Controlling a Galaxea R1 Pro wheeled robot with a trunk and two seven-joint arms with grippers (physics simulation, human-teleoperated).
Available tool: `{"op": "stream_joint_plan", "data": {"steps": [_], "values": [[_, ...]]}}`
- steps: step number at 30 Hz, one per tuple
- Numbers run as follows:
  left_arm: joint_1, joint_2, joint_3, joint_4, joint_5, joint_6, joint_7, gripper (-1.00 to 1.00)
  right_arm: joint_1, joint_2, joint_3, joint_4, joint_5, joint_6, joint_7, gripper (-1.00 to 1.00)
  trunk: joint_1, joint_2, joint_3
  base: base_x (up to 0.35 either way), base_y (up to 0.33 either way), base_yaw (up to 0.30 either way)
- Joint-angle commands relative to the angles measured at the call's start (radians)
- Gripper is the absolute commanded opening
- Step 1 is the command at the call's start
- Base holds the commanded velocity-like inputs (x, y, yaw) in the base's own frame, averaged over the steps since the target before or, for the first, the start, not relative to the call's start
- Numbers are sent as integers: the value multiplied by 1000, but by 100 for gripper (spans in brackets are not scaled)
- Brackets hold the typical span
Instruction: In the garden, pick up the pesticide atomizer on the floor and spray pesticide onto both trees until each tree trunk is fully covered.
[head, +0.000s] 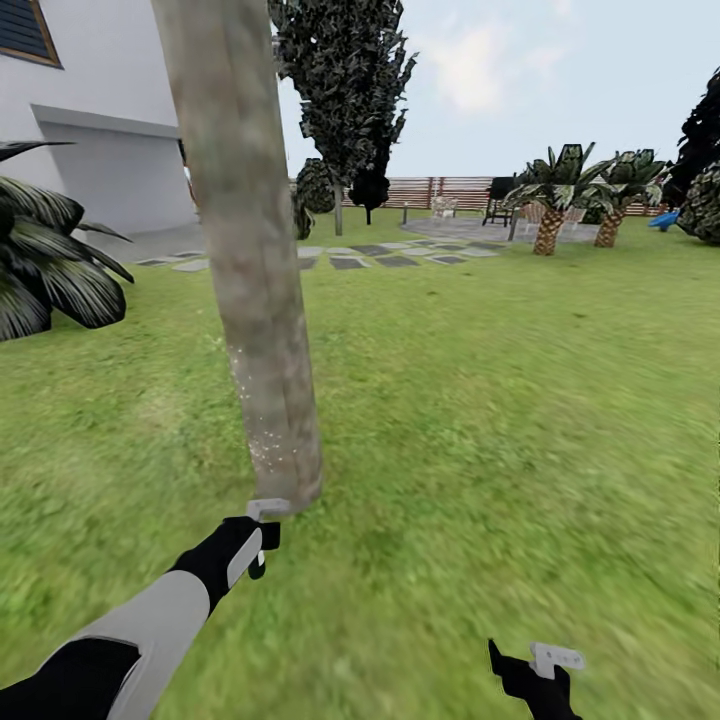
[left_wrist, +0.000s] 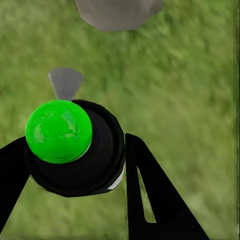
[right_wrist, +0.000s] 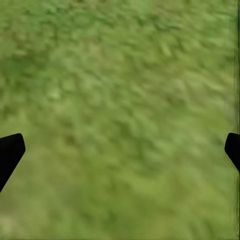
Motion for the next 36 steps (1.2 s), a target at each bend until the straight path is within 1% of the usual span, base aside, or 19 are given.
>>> {"op": "stream_joint_plan", "data": {"steps": [1, 7, 24, 31, 36], "values": [[0, 0, 0, 0, 0, 0, 0, -100, 0, 0, 0, 0, 0, 0, 0, 100, 0, 0, 0, 82, -276, 7], [0, 0, 0, 1, 0, 0, 0, -100, 0, 0, 1, 2, 0, 0, 0, 100, 0, 0, 0, 83, -276, 136], [0, 0, 0, 1, 1, -1, 0, -100, 0, 0, 0, 2, 0, 0, 0, 100, 0, 0, 0, 120, -259, 273], [0, -1, 0, 1, -2, -3, 2, -100, 0, 0, 0, 1, 0, 0, 0, 100, 0, 0, 0, 66, -43, 42], [0, -5, 1, -8, -3, -11, 6, -100, 0, 0, 2, -1, 3, 0, 1, 100, 0, 0, 0, -183, -170, 0]]}}
